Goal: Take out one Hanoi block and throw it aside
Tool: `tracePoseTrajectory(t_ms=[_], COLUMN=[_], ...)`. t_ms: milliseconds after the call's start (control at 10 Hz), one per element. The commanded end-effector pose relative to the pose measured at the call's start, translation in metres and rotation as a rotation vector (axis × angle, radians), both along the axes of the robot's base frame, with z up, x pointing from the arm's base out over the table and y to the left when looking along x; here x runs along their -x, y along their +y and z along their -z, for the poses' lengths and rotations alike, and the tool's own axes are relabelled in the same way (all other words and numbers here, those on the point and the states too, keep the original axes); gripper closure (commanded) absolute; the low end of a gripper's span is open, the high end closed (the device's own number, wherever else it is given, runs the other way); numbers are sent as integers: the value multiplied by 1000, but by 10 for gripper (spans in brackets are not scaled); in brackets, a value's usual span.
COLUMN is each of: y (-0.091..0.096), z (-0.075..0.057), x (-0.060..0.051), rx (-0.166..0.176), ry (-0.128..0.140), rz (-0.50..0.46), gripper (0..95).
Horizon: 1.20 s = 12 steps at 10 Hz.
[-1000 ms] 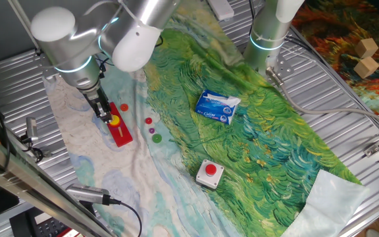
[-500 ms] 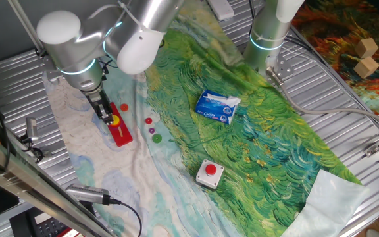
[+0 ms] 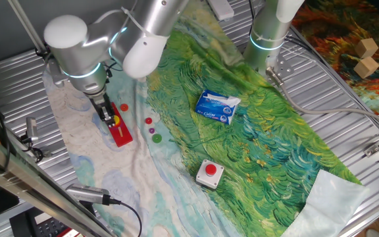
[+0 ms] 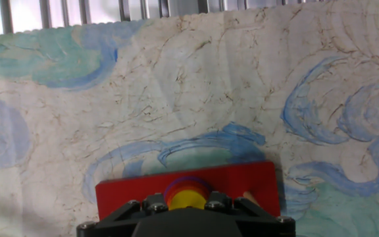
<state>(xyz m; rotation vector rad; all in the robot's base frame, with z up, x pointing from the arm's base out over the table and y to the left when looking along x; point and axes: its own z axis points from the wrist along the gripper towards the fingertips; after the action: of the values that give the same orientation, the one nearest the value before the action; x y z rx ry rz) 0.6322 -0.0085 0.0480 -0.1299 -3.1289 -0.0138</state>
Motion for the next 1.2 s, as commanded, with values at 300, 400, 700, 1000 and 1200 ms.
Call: tracePoseTrajectory(t_ms=[300, 400, 700, 1000, 1200], y=[2, 3, 3, 3, 3], z=[3, 4, 6, 8, 8], x=[1, 2, 3, 3, 3], rx=[1, 3, 6, 6, 0], ry=[-6, -9, -12, -18, -16], rz=[2, 3, 3, 8, 28], gripper=[570, 570, 570, 570, 950])
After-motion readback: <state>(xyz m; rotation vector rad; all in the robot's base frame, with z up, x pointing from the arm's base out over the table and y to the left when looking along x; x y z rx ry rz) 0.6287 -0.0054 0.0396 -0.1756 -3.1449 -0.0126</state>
